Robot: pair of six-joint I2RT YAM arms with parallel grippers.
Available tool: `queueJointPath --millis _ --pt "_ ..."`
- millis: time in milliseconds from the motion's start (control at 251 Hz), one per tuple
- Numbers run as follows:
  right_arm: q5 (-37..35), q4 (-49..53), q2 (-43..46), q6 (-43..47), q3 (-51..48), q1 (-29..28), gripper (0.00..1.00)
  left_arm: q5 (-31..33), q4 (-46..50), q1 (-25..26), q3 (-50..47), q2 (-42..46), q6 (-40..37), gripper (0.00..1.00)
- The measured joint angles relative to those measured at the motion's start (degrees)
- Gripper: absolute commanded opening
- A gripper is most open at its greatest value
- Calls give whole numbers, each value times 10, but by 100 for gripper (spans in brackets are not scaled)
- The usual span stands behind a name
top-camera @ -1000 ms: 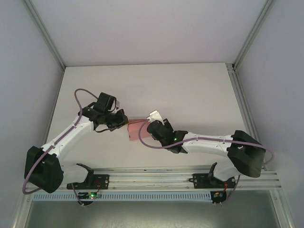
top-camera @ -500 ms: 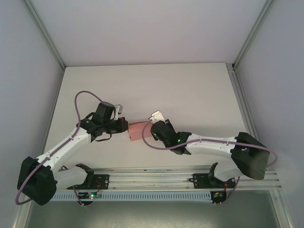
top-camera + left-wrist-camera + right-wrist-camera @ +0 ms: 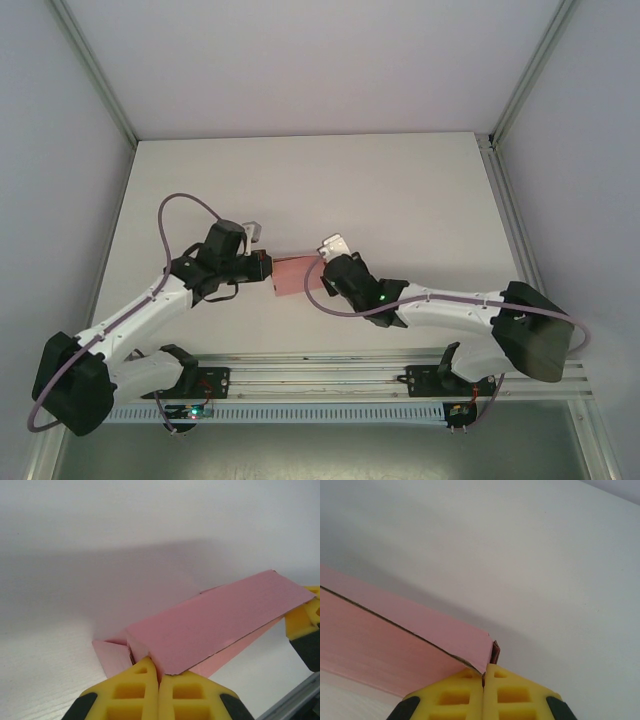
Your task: Assemble paper box
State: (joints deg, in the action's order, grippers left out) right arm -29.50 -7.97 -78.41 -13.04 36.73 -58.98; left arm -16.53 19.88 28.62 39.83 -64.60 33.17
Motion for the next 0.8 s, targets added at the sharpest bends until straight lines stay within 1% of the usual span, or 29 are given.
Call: queueJointPath --millis 116,219,363,487,535,575,646,674,722,770,802 --pt "-2 -16 13 -1 -19 2 0 51 6 35 16 -26 5 0" --pt "-5 -23 14 -4 -24 4 0 74 2 47 16 -30 11 0" --pt "-3 -27 20 -8 -32 3 0 80 -4 56 0 -12 19 0" --pt "10 -33 37 -9 -47 2 0 61 -18 63 -33 22 27 0" --pt "14 -40 41 -9 -53 2 0 54 -24 65 -42 33 30 8" --pt "15 -44 42 -9 -56 2 0 48 -24 66 -45 38 33 19" --pt "15 -48 41 -9 -57 2 0 32 -16 66 -46 43 39 21" --pt "14 -49 40 -8 -57 1 0 29 -15 66 -46 44 42 26" --pt "7 -50 37 -8 -57 -2 0 22 -14 66 -42 47 47 30" --pt "4 -54 34 -8 -57 -3 0 14 -10 66 -38 49 56 45" --pt "2 -56 33 -8 -56 -4 0 10 -5 67 -35 51 62 53"
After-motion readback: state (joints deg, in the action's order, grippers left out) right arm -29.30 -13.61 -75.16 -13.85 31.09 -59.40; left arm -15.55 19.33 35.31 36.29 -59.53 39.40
